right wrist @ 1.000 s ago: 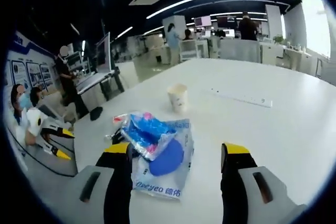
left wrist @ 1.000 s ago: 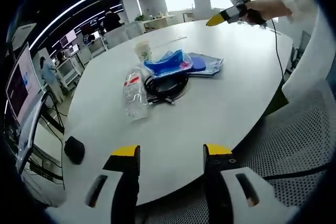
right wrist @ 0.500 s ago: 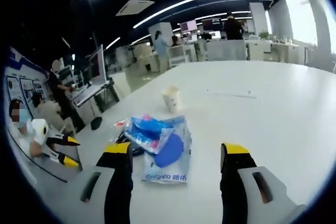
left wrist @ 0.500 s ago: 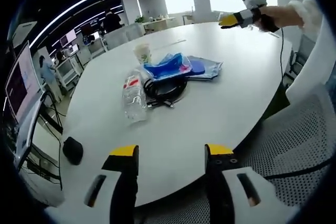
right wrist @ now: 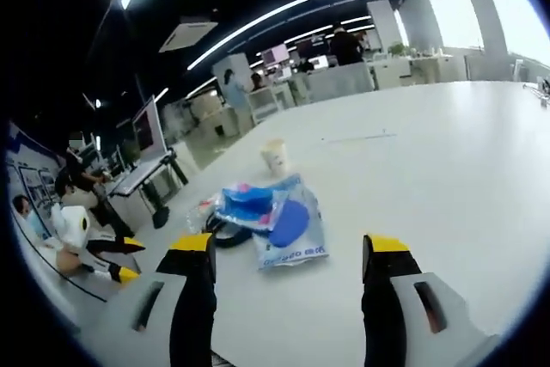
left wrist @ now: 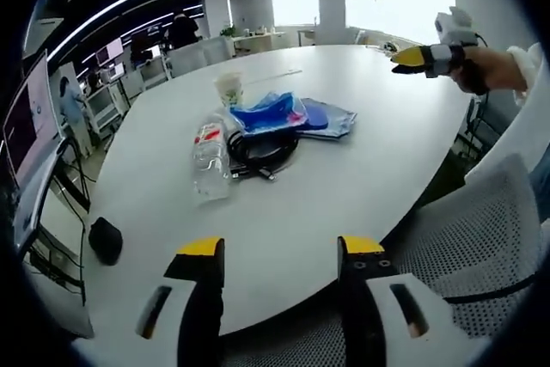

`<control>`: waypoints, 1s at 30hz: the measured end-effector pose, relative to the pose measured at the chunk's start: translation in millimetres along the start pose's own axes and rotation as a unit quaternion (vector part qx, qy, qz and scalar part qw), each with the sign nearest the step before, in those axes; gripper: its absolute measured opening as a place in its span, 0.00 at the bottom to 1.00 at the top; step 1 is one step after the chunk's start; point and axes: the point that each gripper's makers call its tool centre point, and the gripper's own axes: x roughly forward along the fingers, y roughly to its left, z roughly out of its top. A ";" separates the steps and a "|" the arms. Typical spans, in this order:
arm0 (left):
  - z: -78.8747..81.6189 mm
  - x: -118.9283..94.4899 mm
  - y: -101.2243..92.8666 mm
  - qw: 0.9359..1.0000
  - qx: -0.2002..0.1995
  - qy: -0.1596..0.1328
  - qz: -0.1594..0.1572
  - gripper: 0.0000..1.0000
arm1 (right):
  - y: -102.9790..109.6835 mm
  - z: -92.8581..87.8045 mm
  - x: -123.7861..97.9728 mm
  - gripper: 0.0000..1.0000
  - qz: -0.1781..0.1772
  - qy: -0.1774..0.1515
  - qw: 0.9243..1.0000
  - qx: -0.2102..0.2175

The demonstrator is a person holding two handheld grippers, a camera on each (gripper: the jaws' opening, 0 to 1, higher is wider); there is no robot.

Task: Arrange the tabletop items into an orderly group along one side of the table until the central work area is clear of visible clutter.

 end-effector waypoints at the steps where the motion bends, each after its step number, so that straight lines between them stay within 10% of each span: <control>1: -0.1 0.0 -0.3 1.000 -0.001 0.000 -0.002 0.53 | 1.0 -1.5 -0.7 0.68 -0.001 0.000 1.000 0.002; 17: 13.3 -8.1 -0.1 0.998 -0.050 -0.037 -0.025 0.57 | 17.0 -25.8 -18.5 0.65 -0.029 -0.002 0.999 0.027; 30: 66.4 8.0 55.4 0.991 -0.117 -0.067 0.005 0.62 | 4.7 -25.3 -9.7 0.63 -0.025 0.013 0.999 0.044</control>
